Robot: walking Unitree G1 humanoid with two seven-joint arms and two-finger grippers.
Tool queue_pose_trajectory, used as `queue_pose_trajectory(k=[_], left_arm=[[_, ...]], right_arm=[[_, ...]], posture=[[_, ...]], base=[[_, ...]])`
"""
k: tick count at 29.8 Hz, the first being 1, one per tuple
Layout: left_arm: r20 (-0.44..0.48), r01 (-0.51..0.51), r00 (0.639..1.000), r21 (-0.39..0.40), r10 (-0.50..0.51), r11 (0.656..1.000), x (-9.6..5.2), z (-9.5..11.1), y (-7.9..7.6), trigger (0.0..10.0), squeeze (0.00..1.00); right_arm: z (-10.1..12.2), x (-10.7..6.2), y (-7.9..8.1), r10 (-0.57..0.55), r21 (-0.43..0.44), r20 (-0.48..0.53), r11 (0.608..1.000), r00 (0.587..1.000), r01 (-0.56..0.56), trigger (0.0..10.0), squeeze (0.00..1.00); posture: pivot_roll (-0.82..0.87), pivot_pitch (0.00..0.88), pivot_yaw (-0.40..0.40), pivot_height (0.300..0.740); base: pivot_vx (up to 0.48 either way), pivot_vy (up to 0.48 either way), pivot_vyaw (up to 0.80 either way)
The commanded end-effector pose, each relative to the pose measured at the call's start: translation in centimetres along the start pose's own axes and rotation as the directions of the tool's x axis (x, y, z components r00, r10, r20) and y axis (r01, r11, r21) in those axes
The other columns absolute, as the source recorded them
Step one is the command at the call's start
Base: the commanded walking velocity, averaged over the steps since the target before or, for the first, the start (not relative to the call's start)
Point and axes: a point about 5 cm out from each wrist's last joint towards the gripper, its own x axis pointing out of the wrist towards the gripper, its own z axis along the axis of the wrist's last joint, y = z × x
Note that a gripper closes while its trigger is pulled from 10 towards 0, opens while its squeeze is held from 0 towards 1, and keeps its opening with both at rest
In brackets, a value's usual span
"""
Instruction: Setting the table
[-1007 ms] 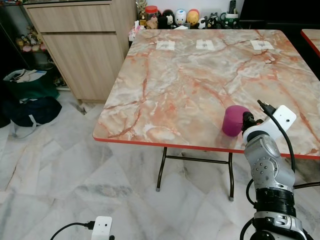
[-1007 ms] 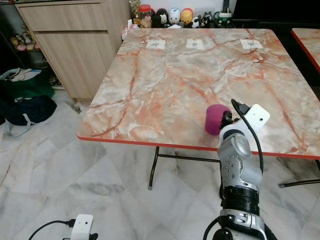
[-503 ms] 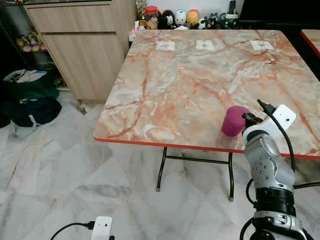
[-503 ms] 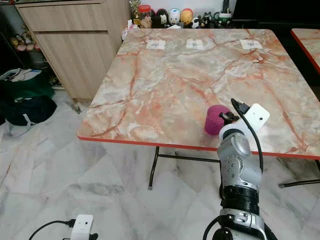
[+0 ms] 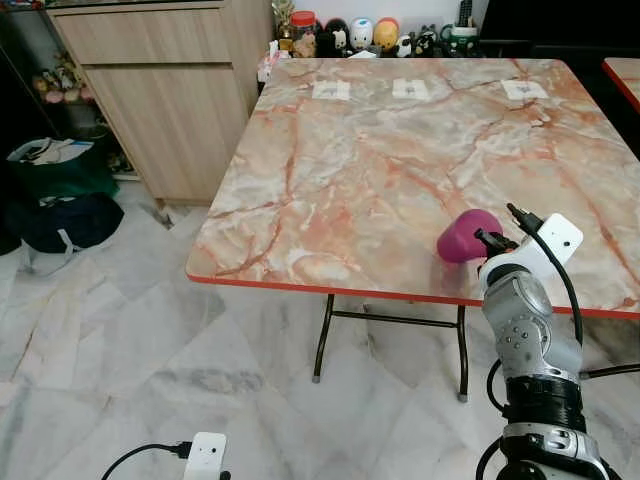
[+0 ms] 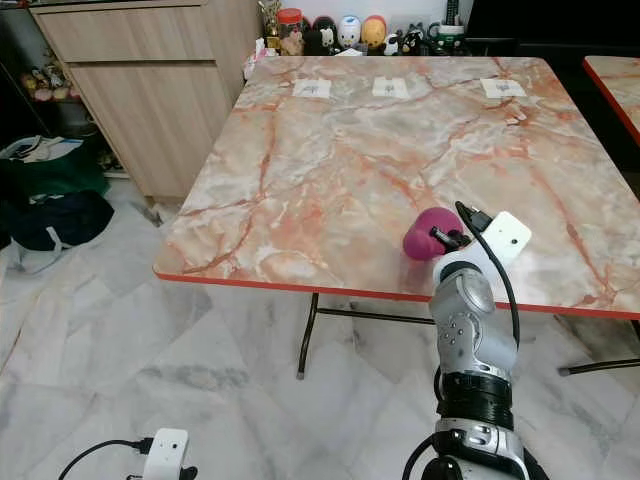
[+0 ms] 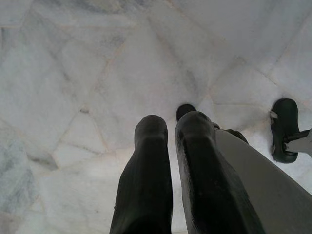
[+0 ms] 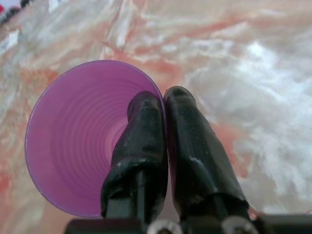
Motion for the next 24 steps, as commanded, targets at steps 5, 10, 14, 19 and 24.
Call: queue_pose_trajectory(k=[5, 10, 14, 19, 24], left_arm=[[-0.028, -0.011, 1.000, 0.034, 0.012, 0.999, -0.2, -0.8, 0.3, 10.0, 0.00], [-0.025, -0.014, 1.000, 0.036, 0.015, 0.999, -0.2, -0.8, 0.3, 10.0, 0.00], [-0.021, -0.015, 1.000, 0.070, 0.017, 0.997, -0.2, -0.7, 0.3, 10.0, 0.00], [-0.023, -0.012, 1.000, 0.072, 0.014, 0.997, -0.2, -0.8, 0.1, 10.0, 0.00], [-0.024, -0.013, 1.000, 0.073, 0.015, 0.997, -0.2, -0.9, 0.0, 10.0, 0.00]], right_arm=[[0.6, -1.5, 0.6, 0.060, -0.109, 0.161, 0.993, 0.985, -0.042, 0.0, 0.00], [-0.3, -2.8, 1.1, 0.131, -0.245, 0.206, 0.966, 0.970, -0.079, 10.0, 0.00], [-0.7, -3.0, 1.5, 0.194, -0.313, 0.191, 0.941, 0.962, -0.127, 10.0, 0.00], [0.5, -2.5, 2.0, 0.210, -0.330, 0.223, 0.935, 0.952, -0.129, 10.0, 0.00], [0.9, -1.9, 2.1, 0.218, -0.338, 0.224, 0.932, 0.950, -0.134, 10.0, 0.00]], posture=[[-0.08, 0.099, 0.041, 0.740], [-0.09, 0.094, 0.039, 0.740], [-0.10, 0.083, 0.040, 0.740], [-0.09, 0.069, 0.029, 0.740], [-0.10, 0.059, 0.027, 0.740]], base=[[0.000, 0.000, 0.00], [0.000, 0.000, 0.00], [0.000, -0.079, 0.00], [0.000, -0.426, 0.00], [0.000, -0.455, -0.48]])
